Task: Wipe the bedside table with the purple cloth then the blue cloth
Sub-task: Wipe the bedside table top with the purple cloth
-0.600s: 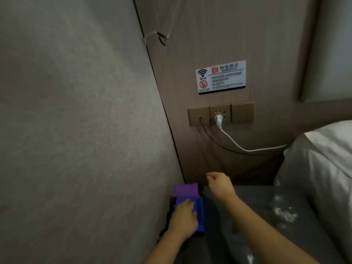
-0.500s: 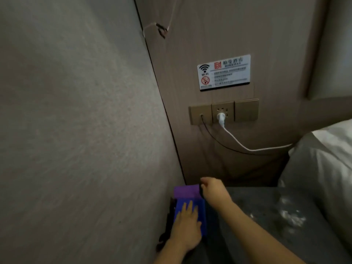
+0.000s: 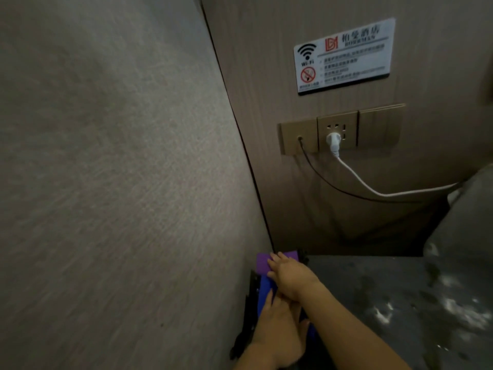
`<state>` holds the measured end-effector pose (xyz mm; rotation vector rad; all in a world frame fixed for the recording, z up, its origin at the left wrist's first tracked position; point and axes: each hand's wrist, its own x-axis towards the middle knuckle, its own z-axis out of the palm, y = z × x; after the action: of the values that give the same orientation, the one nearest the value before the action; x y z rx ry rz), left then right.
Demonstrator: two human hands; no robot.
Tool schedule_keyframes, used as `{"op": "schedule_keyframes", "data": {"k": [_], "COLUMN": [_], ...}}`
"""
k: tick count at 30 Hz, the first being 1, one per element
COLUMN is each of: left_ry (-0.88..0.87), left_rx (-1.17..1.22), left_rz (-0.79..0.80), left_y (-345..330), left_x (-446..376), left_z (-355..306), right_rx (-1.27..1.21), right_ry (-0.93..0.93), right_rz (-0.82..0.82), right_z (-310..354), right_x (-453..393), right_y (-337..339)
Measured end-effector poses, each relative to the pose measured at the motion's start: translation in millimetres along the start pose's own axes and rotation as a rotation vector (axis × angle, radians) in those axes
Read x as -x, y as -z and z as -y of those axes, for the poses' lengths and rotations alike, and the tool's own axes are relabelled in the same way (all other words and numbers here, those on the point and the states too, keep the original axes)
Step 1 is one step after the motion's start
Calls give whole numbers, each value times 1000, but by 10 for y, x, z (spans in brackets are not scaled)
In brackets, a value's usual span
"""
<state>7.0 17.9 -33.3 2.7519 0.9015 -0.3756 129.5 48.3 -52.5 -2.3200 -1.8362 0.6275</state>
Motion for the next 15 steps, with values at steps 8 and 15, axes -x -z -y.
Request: {"op": "schedule_keyframes", "data": {"k": [8,15], "left_ry": [-38,-18], "left_rx": [-52,-25], "left_rz": [43,35], "left_y": [-159,-154], "left_x": [-149,-228], "left_z": [15,33], "right_rx": [13,4], "right_ry": [-17,-53], "right_rz": [-45,-52], "right_z": [-425,-712], "right_x": [343,611], "right_y": [73,130]}}
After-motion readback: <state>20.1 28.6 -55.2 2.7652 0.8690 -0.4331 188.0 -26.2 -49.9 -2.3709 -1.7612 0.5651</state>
